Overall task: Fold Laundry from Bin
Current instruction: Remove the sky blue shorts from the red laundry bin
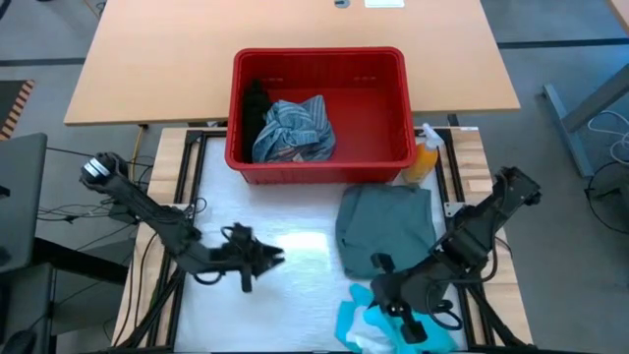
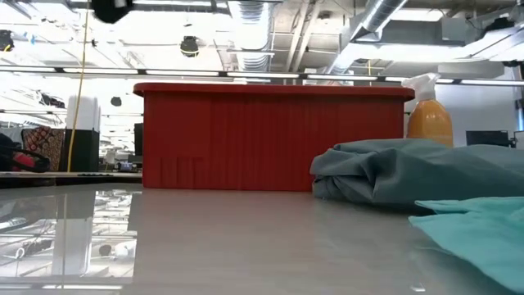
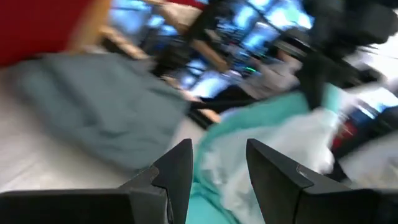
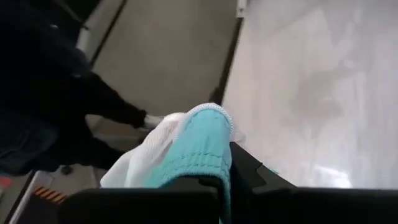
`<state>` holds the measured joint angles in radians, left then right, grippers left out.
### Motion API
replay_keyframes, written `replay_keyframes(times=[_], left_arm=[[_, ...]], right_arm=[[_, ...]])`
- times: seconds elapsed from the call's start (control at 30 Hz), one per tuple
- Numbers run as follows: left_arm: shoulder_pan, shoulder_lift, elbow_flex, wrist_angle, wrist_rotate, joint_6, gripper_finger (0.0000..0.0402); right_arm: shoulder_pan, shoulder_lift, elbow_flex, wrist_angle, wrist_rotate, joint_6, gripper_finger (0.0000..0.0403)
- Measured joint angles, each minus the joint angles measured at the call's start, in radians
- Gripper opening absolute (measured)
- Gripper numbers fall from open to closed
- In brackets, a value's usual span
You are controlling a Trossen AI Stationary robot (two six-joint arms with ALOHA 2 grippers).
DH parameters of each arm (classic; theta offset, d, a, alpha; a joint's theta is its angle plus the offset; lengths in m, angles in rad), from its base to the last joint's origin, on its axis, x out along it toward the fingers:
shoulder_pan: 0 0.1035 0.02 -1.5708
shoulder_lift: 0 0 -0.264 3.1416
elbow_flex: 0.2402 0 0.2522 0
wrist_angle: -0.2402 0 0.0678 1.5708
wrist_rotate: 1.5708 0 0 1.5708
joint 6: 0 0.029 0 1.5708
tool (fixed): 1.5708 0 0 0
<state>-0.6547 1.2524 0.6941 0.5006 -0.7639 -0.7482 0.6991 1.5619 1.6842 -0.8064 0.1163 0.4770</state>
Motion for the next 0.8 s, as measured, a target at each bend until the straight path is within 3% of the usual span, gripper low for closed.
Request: replay_keyframes(times=[0.13,0.27,0.4,0.53,0.6,0.8], left_arm=[[0.048,0.183,0.022,0.326,0.216,0.230,0.0140],[0.085,0.349,0.111,0.484,0.316,0.342,0.0140],[0.138,0.462,0.231,0.429,0.335,0.321,0.0140],[0.205,0.545,0.343,0.339,0.636,0.315,0.0140],[0.228,0.576,0.394,0.299,0.733,0.323,0.0140],[0.285,0.656,0.508,0.175,0.795,0.379,0.0140]], right_arm=[[-0.049,-0.001,-0.034,0.089,-0.082,-0.102,0.0030],[-0.093,0.012,-0.036,0.135,-0.160,-0.170,0.0031],[-0.106,0.018,-0.036,0.157,-0.220,-0.196,0.0026],[-0.089,0.020,-0.036,0.157,-0.244,-0.197,0.0027],[-0.070,0.020,-0.036,0.157,-0.244,-0.198,0.0027],[-0.008,0.020,-0.036,0.160,-0.216,-0.137,0.0026]])
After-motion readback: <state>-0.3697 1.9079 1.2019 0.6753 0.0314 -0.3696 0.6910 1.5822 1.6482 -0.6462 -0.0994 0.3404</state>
